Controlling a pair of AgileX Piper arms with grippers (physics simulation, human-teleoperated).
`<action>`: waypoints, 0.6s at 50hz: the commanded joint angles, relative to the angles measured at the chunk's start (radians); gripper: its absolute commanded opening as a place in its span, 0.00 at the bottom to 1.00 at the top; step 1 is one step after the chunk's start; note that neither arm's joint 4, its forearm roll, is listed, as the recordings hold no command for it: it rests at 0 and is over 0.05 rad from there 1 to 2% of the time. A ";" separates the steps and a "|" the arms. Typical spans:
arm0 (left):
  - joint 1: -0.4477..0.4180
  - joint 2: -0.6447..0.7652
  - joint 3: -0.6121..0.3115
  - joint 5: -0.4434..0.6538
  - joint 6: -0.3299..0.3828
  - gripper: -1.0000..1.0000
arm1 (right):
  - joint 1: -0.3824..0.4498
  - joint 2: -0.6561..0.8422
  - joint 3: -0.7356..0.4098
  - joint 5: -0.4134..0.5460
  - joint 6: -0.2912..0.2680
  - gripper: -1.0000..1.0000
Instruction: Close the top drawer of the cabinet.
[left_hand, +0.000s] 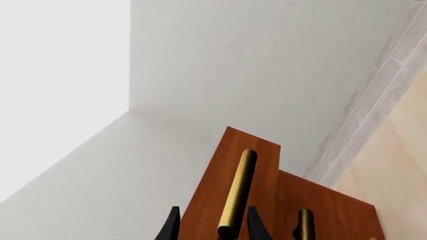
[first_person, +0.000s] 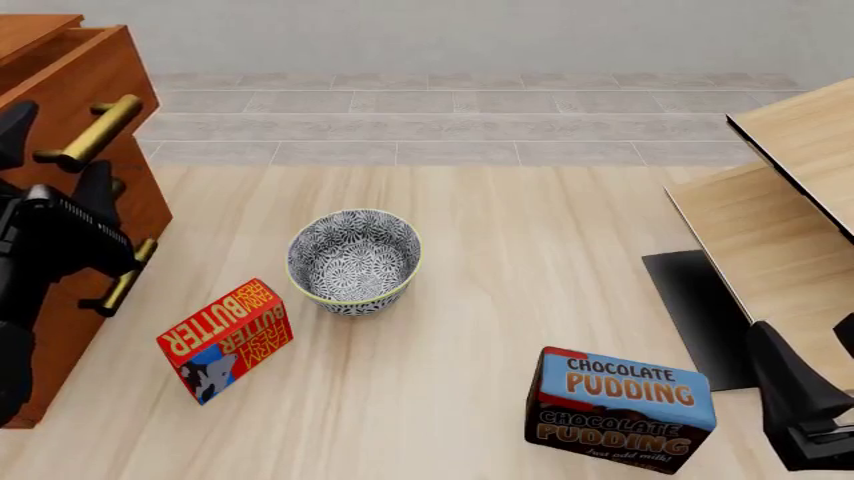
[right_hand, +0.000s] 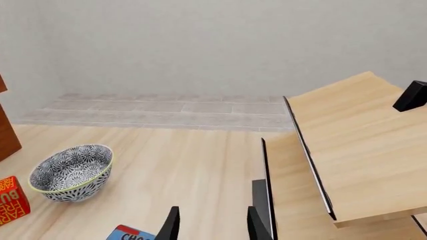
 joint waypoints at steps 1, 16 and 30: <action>0.024 0.007 -0.013 -0.004 -0.005 1.00 | 0.001 0.000 0.002 -0.001 0.000 1.00; 0.032 0.010 -0.016 -0.004 -0.005 1.00 | 0.002 0.000 0.004 -0.002 -0.002 1.00; 0.038 0.018 -0.025 -0.004 -0.006 1.00 | 0.004 0.000 0.011 -0.006 -0.001 1.00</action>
